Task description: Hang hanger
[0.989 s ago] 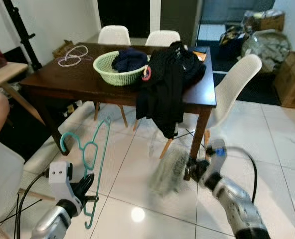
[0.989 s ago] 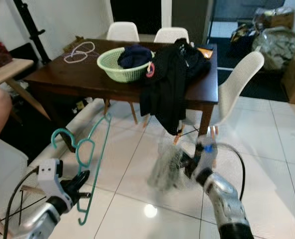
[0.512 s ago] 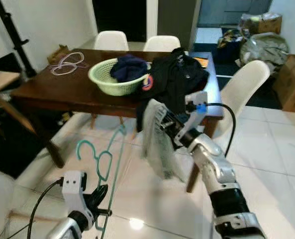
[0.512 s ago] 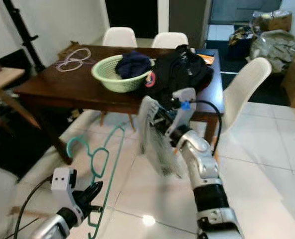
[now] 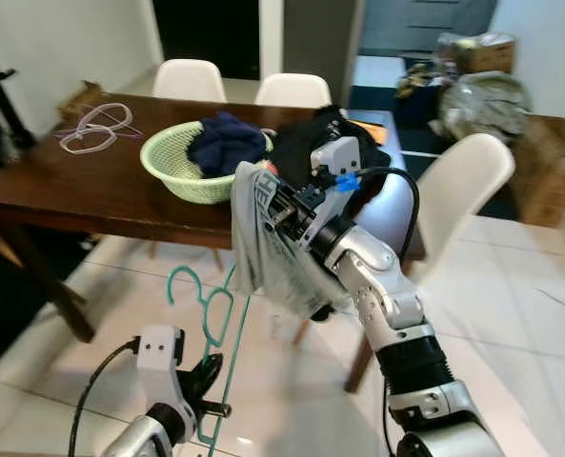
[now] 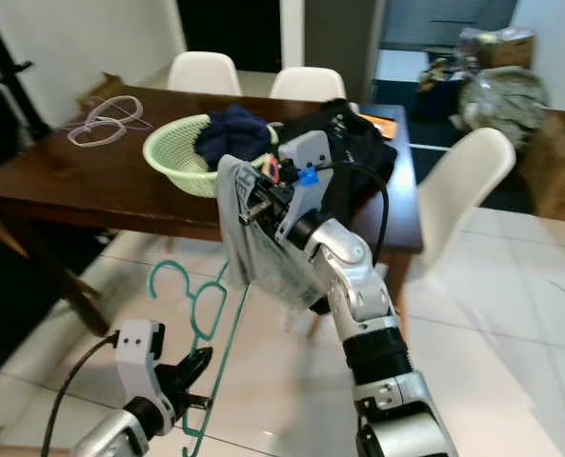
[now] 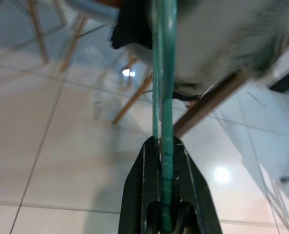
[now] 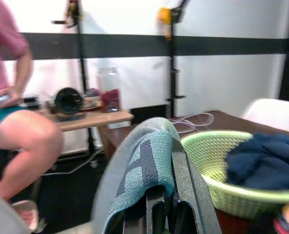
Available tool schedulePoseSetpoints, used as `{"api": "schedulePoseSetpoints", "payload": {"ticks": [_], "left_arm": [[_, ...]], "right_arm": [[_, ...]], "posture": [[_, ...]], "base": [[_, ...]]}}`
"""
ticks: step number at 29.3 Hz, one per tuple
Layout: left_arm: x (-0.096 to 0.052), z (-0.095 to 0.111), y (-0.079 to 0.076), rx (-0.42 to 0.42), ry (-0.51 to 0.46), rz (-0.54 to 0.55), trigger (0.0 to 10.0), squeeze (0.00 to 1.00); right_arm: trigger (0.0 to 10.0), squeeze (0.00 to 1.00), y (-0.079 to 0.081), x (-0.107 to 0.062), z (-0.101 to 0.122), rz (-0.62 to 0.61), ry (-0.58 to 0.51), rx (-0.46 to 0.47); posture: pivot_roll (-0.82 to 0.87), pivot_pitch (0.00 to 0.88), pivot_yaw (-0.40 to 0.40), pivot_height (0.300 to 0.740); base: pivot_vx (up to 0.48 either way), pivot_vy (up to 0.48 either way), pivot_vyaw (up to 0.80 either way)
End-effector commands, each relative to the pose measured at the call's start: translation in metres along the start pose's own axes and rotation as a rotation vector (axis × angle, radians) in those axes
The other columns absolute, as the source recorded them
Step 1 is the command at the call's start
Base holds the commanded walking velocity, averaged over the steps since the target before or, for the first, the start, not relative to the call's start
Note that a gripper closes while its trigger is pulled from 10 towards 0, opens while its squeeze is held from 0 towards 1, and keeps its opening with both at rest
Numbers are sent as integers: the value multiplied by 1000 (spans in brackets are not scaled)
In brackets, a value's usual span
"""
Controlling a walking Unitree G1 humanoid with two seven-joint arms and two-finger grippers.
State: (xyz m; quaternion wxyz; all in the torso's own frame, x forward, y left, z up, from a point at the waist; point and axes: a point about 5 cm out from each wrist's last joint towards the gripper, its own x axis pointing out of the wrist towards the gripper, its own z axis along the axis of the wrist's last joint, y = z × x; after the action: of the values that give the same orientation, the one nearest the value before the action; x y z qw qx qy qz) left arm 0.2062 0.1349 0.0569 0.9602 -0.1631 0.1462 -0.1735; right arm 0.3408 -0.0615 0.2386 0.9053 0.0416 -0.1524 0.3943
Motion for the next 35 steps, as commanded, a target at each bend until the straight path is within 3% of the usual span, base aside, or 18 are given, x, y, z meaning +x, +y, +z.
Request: {"api": "schedulePoseSetpoints", "payload": {"ticks": [1, 10, 16, 26, 29, 35], "left_arm": [[-2, 0, 1, 15, 5, 10, 10000, 0], [-4, 0, -3, 13, -1, 17, 10000, 0], [-5, 0, -4, 10, 0, 18, 10000, 0], [-4, 1, -4, 11, -8, 13, 10000, 0], [-4, 2, -3, 13, -19, 14, 10000, 0], [-5, 3, -4, 17, -41, 9, 10000, 0]], "right_arm": [[10000, 0, 7, 8, 7, 32, -12, -29], [10000, 0, 1, 16, 14, -28, -30, 26], [10000, 0, -3, 20, 17, -48, -21, 51], [10000, 0, -10, 22, 27, -113, -49, 6], [10000, 0, -3, 23, 22, -70, -9, -63], [10000, 0, 8, 26, 14, -56, 28, -113]], "posture": [[73, 0, -3, 740], [81, 0, -3, 740], [82, 0, -2, 740], [82, 0, 0, 740], [79, 0, 3, 740], [81, 0, 1, 740]], "base": [[341, 0, 800], [342, 0, 89], [342, 0, -772], [343, 0, -656], [295, 0, 0], [0, 0, 0]]}}
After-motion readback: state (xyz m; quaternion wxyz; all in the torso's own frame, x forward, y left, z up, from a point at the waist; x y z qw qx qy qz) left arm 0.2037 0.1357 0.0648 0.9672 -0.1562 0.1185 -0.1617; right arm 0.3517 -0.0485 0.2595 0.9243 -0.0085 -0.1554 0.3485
